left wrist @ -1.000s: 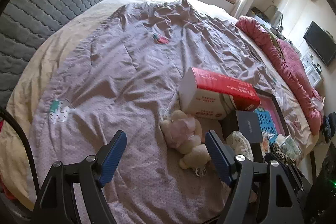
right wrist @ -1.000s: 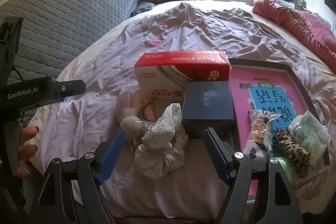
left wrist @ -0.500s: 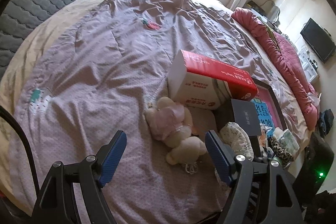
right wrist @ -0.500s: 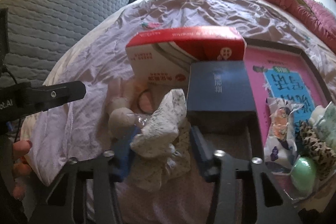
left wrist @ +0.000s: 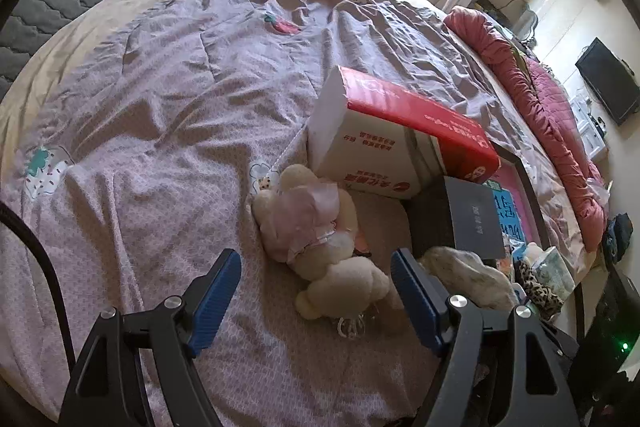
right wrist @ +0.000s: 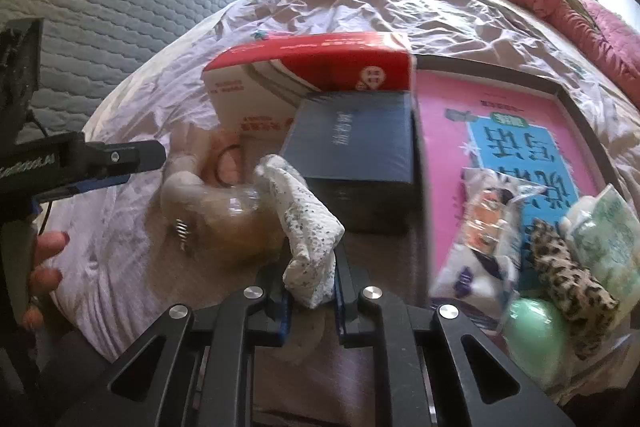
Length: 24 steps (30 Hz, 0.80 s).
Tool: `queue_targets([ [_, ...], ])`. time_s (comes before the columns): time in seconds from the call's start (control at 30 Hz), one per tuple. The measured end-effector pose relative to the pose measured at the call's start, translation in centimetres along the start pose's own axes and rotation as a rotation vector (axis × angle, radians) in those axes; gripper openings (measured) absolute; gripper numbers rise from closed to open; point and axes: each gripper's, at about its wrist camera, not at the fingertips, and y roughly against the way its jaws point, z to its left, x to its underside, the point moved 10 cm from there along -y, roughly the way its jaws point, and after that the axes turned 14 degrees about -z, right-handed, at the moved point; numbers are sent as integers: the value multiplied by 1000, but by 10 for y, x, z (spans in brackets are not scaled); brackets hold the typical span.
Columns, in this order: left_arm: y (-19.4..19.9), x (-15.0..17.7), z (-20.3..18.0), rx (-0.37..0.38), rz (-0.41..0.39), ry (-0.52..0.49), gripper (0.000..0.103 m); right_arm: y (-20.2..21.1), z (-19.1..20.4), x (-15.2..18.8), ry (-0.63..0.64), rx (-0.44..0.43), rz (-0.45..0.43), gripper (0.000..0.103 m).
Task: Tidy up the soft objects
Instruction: 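Grasp the white lace cloth with the right tool while the left tool approaches the plush bunny, then grasp the pink-and-white plush bunny with the left tool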
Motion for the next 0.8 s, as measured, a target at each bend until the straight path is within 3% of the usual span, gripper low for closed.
queue_targets([
  [0.47, -34, 9, 4, -56, 57, 25, 77, -9, 10, -3, 37, -37, -33, 16],
  [0.8, -51, 15, 14, -18, 73, 130, 77, -15, 11, -3, 19, -54, -25, 16],
])
